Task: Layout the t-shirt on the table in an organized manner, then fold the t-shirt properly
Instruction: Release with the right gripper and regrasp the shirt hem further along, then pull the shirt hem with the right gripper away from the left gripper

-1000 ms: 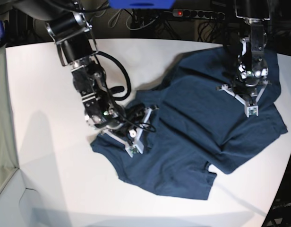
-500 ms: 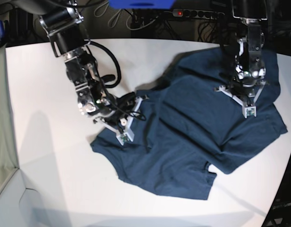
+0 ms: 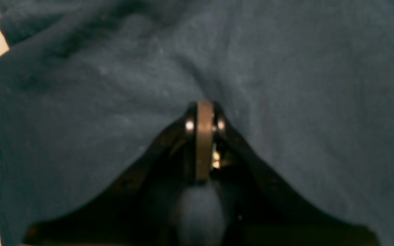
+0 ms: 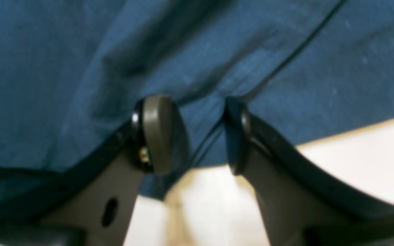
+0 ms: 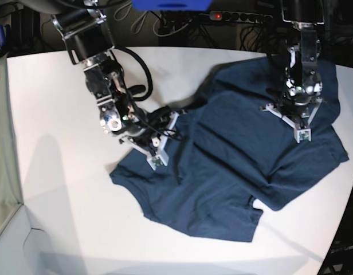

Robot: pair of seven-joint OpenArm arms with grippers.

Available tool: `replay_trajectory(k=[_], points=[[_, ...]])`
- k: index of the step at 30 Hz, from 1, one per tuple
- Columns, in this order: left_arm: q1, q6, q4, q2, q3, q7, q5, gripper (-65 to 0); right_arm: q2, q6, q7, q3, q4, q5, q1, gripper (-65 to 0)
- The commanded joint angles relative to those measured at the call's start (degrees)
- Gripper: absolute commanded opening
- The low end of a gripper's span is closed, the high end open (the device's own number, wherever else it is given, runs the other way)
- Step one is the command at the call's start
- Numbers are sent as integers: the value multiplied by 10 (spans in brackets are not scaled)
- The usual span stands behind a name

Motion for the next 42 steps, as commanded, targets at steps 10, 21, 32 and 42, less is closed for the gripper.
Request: replay_trajectory(k=[10,21,32,42], points=[[-3,3,3,-4,-1,9,-4,-650,-9,1,19,2,-19,5,13,-650],[-3,3,7,-4,-1,8,-3,-650,20,1,-22,13,167,4,-35,-650],[-11,3,9,-5,-1,8,-4,-650,43,1,-41,200,349,5,-209,-650],[-24,3,9,-5,1,8,-2,-650,45,1,1,152,388,5,-356,-650]])
